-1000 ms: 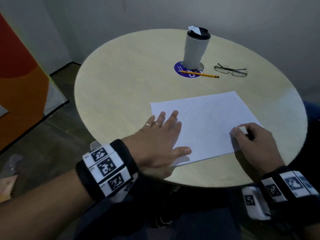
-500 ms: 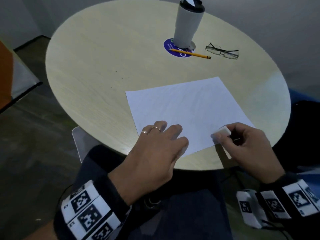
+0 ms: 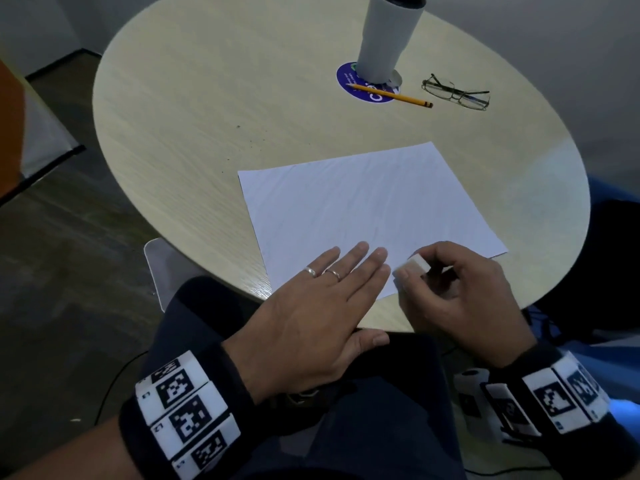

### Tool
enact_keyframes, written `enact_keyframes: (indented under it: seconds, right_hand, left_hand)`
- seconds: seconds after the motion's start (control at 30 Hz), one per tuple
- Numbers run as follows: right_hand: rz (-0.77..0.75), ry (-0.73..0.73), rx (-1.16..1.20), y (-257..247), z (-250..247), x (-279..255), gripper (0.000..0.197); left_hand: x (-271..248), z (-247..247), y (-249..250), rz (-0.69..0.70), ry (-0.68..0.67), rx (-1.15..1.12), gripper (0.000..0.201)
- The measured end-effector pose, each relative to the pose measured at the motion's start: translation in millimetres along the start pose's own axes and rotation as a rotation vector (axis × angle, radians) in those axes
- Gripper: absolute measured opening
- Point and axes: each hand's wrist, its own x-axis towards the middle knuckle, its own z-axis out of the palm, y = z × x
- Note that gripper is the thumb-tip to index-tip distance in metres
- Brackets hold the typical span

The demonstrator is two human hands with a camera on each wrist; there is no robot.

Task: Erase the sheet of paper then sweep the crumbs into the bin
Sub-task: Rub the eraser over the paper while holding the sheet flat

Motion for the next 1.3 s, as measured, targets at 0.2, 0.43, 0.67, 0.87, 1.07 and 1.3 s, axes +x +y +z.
enact_keyframes:
  seconds: [0.2, 0.43, 0.67, 0.87, 1.07, 1.3]
  right_hand:
    - [0.094, 0.026, -0.048, 12.9, -10.0, 8.2, 0.016]
    - [0.006, -0.055, 0.029, -11.1, 2.0, -2.8, 0.019]
    - [0.071, 0.022, -0.04, -1.7, -5.7, 8.6, 0.017]
    - [0.135, 0.055, -0.083, 5.4, -6.2, 20.5, 0.016]
    - [0.045, -0.014, -0.079, -7.6, 2.4, 17.2, 0.015]
    - [0.006, -0.007, -0.107, -11.0, 3.9, 17.5, 0.016]
  left_hand:
    - [-0.4, 0.2, -0.7, 0.021, 0.003, 0.009, 0.087]
    - [-1.2, 0.6, -0.3, 0.021, 0.011, 0.012, 0.092]
    - [0.7, 1.4, -0.7, 0.026, 0.034, -0.023, 0.091]
    - [0.5, 0.7, -1.0, 0.031, 0.033, -0.014, 0.092]
    - [0.9, 0.7, -1.5, 0.025, 0.043, -0.025, 0.091]
    - [0.3, -1.3, -0.2, 0.026, 0.04, -0.022, 0.09]
